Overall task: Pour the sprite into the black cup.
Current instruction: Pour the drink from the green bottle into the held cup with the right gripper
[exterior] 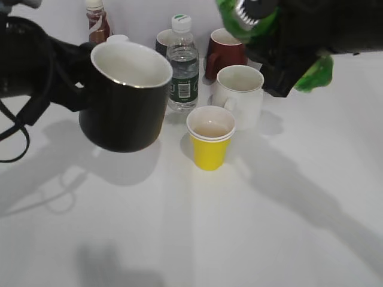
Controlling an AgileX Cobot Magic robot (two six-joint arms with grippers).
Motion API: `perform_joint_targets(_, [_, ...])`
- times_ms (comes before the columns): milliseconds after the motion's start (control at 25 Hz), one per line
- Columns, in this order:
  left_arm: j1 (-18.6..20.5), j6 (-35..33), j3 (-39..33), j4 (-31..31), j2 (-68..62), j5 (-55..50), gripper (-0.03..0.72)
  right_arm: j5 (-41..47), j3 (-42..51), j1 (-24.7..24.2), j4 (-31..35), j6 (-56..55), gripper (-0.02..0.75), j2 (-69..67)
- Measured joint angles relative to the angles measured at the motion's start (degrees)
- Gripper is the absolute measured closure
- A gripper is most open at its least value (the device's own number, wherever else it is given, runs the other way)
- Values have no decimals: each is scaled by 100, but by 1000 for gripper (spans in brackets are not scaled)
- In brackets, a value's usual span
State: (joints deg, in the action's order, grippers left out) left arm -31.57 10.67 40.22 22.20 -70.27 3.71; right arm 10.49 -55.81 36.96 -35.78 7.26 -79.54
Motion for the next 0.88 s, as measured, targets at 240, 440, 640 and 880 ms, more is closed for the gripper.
perform_joint_targets(240, [-196, 0, 304, -34, 5, -489, 638, 1020, -551, 599, -1074, 56, 324, -356])
perform_joint_targets(440, [-252, 0, 381, -34, 5, -643, 639, 1212, -595, 882, -1693, 63, 324, -486])
perform_joint_targets(640, [-252, 0, 387, -47, -17, -782, 639, 1294, -595, 1117, -2356, 67, 324, -486])
perform_joint_targets(880, [-252, 0, 391, -53, -24, -810, 639, 1304, -595, 1166, -3013, 67, 325, -486])
